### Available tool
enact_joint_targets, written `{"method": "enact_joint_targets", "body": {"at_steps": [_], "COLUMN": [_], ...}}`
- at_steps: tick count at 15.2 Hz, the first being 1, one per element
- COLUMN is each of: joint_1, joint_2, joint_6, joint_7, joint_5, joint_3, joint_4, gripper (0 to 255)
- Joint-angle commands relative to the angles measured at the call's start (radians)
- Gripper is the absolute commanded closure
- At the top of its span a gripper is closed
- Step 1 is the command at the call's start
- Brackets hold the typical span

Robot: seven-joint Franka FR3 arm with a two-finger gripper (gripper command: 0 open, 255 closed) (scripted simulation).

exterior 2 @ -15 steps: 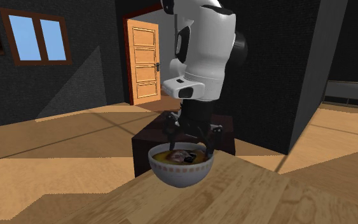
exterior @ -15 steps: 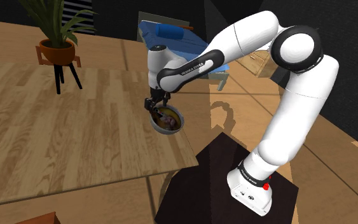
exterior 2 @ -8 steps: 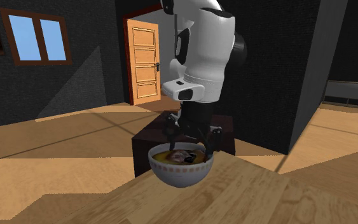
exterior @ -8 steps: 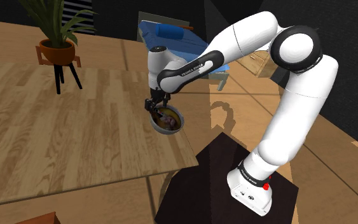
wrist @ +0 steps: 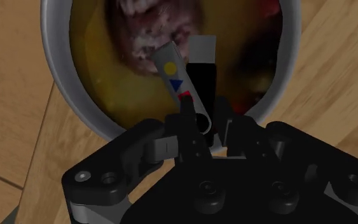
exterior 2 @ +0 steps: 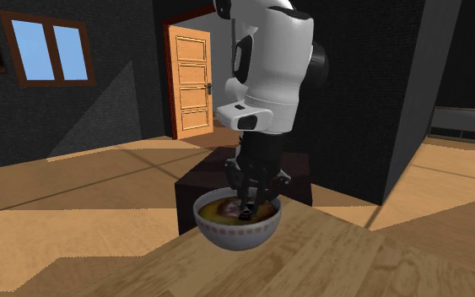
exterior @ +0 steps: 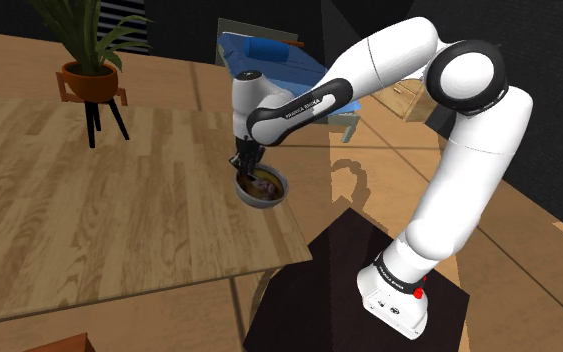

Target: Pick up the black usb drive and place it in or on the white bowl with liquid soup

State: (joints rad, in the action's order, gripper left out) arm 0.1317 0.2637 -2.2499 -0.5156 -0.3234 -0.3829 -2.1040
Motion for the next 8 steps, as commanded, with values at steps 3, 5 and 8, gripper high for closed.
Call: {"method": "enact_joint_targets", "body": {"at_steps": [3, 5, 8], "joint_1": [0.002, 0.005, 0.009], "joint_2": [0.004, -0.015, -0.041], "joint_6": [0.001, 0.022, 0.055], "joint_7": [0.001, 0.012, 0.028], "joint_5": [0.000, 0.013, 0.032], "joint_3": [0.002, -0.003, -0.009], "joint_4": [-0.006, 0.000, 0.009], "gripper": [255, 255, 255]}}
